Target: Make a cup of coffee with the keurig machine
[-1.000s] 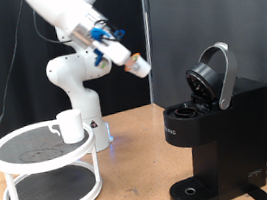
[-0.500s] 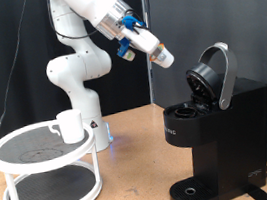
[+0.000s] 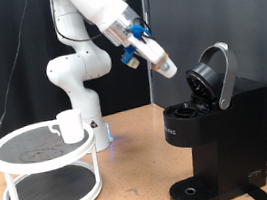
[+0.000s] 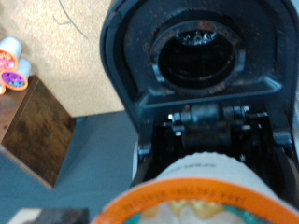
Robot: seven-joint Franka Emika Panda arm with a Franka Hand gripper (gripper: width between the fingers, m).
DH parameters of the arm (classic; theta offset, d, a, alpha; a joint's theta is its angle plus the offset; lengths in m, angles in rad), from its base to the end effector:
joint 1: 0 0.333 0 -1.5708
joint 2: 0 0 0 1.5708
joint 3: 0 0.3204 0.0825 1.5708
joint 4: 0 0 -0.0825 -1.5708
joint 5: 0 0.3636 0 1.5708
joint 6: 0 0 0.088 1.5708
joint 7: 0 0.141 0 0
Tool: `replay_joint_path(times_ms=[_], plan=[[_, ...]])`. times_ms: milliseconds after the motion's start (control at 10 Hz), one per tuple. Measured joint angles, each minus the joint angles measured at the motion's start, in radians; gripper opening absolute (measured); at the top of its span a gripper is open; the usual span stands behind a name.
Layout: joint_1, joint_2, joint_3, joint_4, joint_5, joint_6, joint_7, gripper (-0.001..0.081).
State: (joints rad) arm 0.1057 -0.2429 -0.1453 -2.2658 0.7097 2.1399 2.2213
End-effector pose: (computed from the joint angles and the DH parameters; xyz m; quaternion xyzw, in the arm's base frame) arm 0.4790 0.0250 0.4653 -0.2439 0.9144 0.2601 0.1918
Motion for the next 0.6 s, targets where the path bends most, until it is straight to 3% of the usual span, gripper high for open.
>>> replay_joint_path(times_ms=[600], plan=[[0.003,0.061,0.088,-0.070,-0.007,0.168,0.008,0.0355]])
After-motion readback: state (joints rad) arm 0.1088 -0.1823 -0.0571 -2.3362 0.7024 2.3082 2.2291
